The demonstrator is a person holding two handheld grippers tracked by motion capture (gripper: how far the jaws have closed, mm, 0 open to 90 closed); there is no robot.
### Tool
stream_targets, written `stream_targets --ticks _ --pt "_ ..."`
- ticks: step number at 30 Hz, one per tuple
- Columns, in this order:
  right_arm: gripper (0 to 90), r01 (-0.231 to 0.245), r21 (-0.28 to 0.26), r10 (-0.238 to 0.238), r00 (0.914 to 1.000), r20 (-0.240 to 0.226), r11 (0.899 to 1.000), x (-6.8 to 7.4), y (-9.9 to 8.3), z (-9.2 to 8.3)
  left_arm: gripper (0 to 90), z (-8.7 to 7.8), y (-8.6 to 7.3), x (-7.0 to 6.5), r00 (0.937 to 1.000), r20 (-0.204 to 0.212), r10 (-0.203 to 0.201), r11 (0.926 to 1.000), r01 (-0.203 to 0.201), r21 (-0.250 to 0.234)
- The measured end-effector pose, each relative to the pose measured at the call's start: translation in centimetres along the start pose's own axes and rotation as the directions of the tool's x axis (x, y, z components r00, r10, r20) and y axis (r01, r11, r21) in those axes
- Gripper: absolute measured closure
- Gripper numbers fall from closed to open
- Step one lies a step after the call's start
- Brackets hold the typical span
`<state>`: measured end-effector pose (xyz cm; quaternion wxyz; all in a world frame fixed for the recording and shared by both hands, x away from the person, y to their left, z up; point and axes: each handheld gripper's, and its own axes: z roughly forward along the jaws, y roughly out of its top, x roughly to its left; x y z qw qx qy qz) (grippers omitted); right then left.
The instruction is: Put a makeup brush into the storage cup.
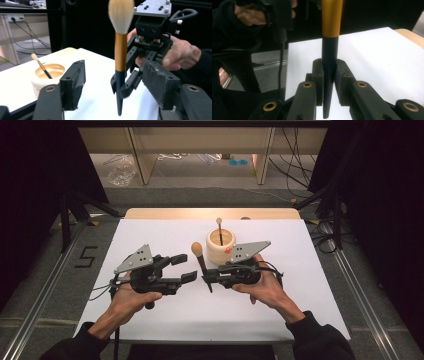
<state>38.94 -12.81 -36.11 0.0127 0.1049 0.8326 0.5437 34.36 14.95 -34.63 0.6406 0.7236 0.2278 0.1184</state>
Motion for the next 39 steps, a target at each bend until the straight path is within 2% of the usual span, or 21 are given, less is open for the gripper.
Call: stream_targets --ticks 8,12,14,17,20,23,26,27,28,29,33,35,39 --pt "80.2 -0.015 -0.023 0.017 0.9962 0.086 1.0 -1.5 -0.1 -1.3 30.2 -0.8 -0.7 0.0 0.9966 -0.082 0.009 0.9999 -0.009 -0.005" --pt "80.2 -0.023 -0.045 0.029 0.9906 0.134 0.999 -2.3 -0.2 -2.0 27.2 -1.4 -1.3 -0.1 0.9897 -0.139 0.034 0.9994 -0.033 0.005" --pt "80.2 -0.034 -0.043 0.04 0.9888 0.143 0.998 -2.6 -0.2 -2.3 24.8 -1.6 -1.8 -0.1 0.9861 -0.163 0.033 0.9994 -0.032 0.01" --pt "80.2 -0.027 -0.048 0.035 0.9835 0.178 0.998 -3.2 -0.2 -2.6 22.6 -1.8 -2.5 0.0 0.9816 -0.189 0.025 0.9996 -0.023 0.015" --pt "80.2 -0.026 -0.054 0.036 0.9787 0.202 0.998 -3.7 -0.2 -2.9 21.2 -2.1 -3.1 0.0 0.9784 -0.204 0.034 0.9993 -0.029 0.024" --pt "80.2 -0.049 -0.059 0.06 0.9767 0.206 0.997 -4.2 -0.1 -3.3 20.6 -2.3 -3.5 0.0 0.9739 -0.224 0.04 0.999 -0.036 0.025" --pt "80.2 -0.048 -0.074 0.064 0.9722 0.225 0.996 -4.8 -0.1 -3.5 20.6 -2.4 -3.8 0.0 0.9697 -0.236 0.062 0.9979 -0.055 0.034" --pt "80.2 -0.051 -0.073 0.067 0.9705 0.232 0.996 -4.9 0.0 -3.6 20.5 -2.4 -3.9 -0.1 0.9692 -0.241 0.053 0.9984 -0.047 0.032" --pt "80.2 -0.045 -0.079 0.063 0.9684 0.241 0.996 -5.1 0.0 -3.7 20.5 -2.5 -4.0 -0.1 0.9684 -0.242 0.061 0.9979 -0.054 0.037" --pt "80.2 -0.061 -0.082 0.079 0.9689 0.234 0.995 -5.3 0.0 -3.7 20.5 -2.6 -4.1 -0.1 0.967 -0.247 0.064 0.9977 -0.056 0.037" --pt "80.2 -0.056 -0.085 0.077 0.9606 0.267 0.995 -5.8 0.1 -4.0 20.5 -2.7 -4.5 -0.3 0.9664 -0.248 0.069 0.9972 -0.06 0.044" --pt "80.2 -0.061 -0.09 0.083 0.9596 0.269 0.994 -6.1 0.2 -4.1 20.4 -2.8 -4.7 -0.3 0.9647 -0.25 0.082 0.996 -0.071 0.054" --pt "80.2 -0.06 -0.095 0.084 0.9554 0.283 0.994 -6.7 0.3 -4.2 20.4 -3.0 -5.0 -0.3 0.9628 -0.26 0.075 0.9967 -0.064 0.048"
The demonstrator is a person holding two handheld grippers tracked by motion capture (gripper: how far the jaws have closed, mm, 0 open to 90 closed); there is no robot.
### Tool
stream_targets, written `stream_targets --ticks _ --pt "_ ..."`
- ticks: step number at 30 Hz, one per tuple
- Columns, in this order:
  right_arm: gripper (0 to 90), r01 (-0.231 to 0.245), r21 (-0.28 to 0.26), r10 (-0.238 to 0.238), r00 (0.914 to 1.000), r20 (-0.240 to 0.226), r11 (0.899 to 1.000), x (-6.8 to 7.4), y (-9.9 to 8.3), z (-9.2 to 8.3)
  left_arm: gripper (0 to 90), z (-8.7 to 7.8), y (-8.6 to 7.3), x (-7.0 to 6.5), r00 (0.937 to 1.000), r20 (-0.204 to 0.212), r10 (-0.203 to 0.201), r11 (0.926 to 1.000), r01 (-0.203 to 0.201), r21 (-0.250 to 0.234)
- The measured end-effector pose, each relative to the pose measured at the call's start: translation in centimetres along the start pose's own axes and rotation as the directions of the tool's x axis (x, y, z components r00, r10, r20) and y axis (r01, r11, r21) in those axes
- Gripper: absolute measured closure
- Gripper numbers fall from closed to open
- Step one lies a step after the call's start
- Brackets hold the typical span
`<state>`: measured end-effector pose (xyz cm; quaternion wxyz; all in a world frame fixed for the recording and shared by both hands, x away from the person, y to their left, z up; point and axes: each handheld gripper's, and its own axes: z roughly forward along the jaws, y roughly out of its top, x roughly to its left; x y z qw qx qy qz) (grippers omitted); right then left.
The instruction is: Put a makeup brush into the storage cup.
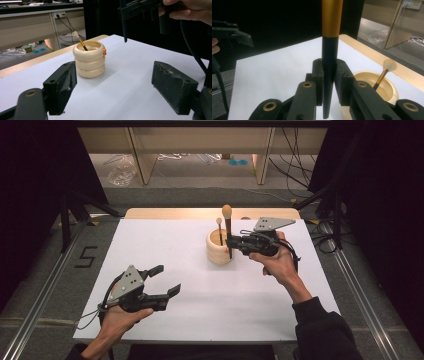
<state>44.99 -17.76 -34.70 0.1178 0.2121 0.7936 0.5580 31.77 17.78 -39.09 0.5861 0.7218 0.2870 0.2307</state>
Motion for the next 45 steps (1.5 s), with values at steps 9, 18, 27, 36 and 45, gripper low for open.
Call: stream_targets --ticks 9,18,27,36,45 --pt "80.2 -0.014 -0.017 0.015 0.999 0.041 1.0 -1.5 0.3 0.1 20.4 -0.4 -0.8 0.2 0.9998 -0.019 0.004 1.0 -0.004 0.002" --pt "80.2 -0.037 -0.033 0.039 0.9966 0.073 0.999 -3.1 0.4 0.6 20.2 -0.3 -1.1 0.1 0.9997 -0.024 0.008 0.9999 -0.008 0.011" --pt "80.2 -0.06 -0.041 0.065 0.9918 0.111 0.997 -4.6 0.1 1.9 20.2 -0.3 -1.2 0.1 0.9996 -0.024 0.013 0.9998 -0.013 0.015" --pt "80.2 -0.061 -0.057 0.067 0.991 0.116 0.997 -5.2 0.6 2.9 20.2 -0.3 -1.2 0.0 0.9996 -0.025 0.016 0.9998 -0.016 0.009" --pt "80.2 -0.062 -0.06 0.069 0.9903 0.121 0.996 -5.6 0.7 3.8 20.2 -0.3 -1.2 0.0 0.9997 -0.02 0.016 0.9998 -0.016 0.009"
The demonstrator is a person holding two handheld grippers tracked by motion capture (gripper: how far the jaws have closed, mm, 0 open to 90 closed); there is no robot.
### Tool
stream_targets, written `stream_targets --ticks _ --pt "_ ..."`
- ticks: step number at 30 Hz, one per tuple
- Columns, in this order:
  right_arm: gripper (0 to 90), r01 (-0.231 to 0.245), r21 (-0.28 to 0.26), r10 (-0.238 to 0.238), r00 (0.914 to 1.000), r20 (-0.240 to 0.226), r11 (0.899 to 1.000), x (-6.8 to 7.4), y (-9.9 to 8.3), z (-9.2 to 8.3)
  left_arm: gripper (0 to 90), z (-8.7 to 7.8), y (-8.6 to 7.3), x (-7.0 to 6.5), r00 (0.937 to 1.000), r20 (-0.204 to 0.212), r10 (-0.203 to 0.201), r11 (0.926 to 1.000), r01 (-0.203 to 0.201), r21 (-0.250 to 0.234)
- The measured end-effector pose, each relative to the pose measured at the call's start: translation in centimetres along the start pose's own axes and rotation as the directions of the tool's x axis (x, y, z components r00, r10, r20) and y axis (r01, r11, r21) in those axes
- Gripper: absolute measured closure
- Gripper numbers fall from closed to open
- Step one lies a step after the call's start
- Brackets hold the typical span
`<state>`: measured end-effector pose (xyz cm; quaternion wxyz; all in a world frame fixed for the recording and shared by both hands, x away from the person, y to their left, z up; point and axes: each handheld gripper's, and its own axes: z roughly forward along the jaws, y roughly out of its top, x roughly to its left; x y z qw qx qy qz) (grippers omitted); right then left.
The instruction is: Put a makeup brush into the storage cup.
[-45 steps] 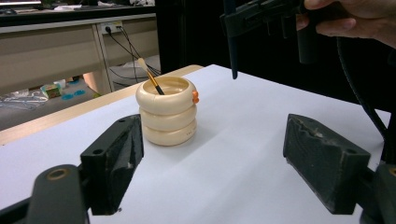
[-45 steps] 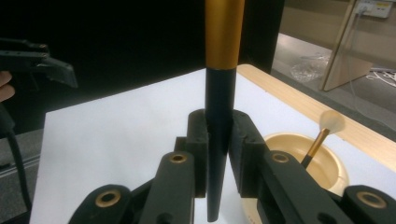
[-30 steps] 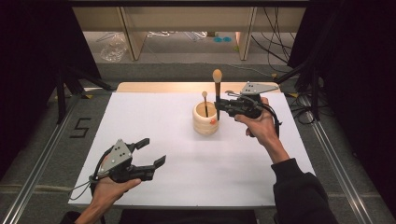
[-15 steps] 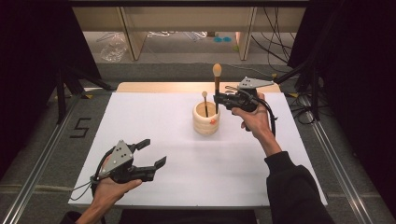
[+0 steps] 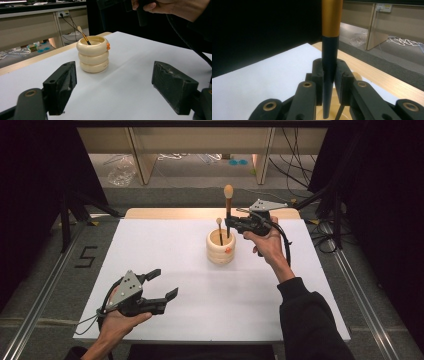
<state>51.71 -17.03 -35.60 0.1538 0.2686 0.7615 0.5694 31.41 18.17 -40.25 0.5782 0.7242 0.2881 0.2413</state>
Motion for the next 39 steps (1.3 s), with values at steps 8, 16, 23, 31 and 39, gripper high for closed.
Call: stream_targets --ticks 8,16,23,31,39 --pt "80.2 -0.011 -0.002 0.011 0.9999 0.013 1.0 -0.6 -0.2 0.9 20.2 0.0 0.0 0.0 1.0 0.001 -0.002 1.0 0.002 -0.001" --pt "80.1 -0.015 -0.011 0.015 0.9997 0.017 1.0 -1.0 -0.4 1.5 20.2 0.0 0.0 0.0 1.0 0.003 -0.001 1.0 0.001 0.0" --pt "80.2 -0.02 0.0 0.02 0.9994 0.027 1.0 -1.3 -1.0 1.9 20.2 0.0 0.0 0.0 1.0 0.003 -0.001 1.0 0.001 -0.001" --pt "80.2 -0.019 0.003 0.019 0.9995 0.025 1.0 -1.4 -1.6 2.3 20.3 0.0 0.0 -0.1 1.0 0.005 0.0 1.0 0.0 0.0" --pt "80.1 -0.032 0.028 0.031 0.999 0.032 0.999 -1.8 -2.6 2.6 20.3 0.0 0.0 0.0 0.9999 0.005 0.01 0.9999 -0.01 0.001"
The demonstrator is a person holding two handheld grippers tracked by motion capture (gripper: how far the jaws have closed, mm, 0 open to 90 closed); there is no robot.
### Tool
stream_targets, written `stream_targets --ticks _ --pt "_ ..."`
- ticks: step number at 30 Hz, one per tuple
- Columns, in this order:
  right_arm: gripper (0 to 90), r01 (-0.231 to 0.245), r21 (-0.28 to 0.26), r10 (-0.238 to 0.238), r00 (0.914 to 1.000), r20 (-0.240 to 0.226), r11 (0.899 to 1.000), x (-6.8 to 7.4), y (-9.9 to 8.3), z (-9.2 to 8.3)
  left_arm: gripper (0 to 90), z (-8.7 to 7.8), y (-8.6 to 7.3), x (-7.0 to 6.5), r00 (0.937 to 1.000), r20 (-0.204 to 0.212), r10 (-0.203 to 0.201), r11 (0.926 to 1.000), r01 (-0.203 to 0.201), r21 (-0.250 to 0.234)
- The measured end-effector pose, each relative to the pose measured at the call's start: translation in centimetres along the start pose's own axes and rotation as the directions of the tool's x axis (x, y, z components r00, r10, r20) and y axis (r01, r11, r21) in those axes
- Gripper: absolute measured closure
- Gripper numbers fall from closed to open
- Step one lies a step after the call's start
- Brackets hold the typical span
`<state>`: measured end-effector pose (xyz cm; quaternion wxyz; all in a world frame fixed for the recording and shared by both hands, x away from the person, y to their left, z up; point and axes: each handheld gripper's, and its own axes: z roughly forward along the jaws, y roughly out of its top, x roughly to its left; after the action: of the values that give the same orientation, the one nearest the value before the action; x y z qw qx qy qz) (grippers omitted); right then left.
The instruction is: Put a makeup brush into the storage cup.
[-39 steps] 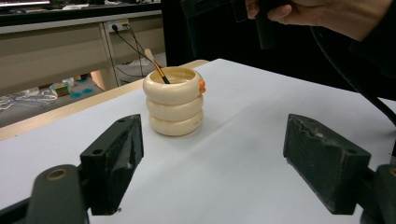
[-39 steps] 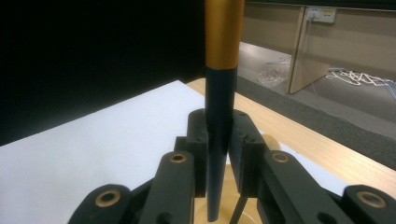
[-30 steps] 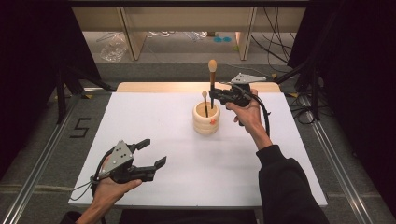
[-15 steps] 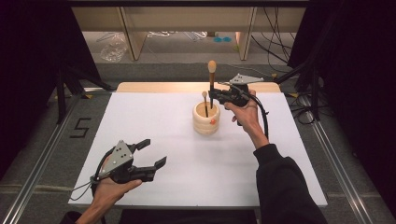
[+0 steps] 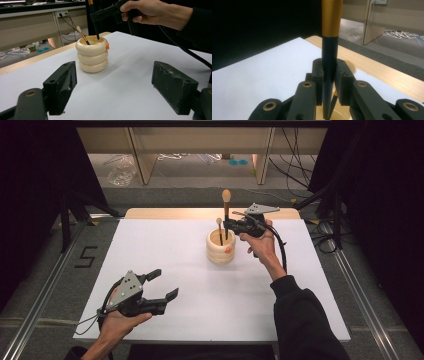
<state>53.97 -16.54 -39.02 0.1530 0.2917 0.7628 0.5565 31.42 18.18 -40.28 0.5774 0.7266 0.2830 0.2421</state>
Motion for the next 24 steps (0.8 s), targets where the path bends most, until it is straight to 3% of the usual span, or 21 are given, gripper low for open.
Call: stream_targets --ticks 24 --pt "80.1 -0.022 0.031 0.022 0.9997 -0.01 0.999 -0.2 -1.6 0.9 20.8 -0.1 0.0 0.0 1.0 -0.003 -0.007 1.0 0.007 -0.005"
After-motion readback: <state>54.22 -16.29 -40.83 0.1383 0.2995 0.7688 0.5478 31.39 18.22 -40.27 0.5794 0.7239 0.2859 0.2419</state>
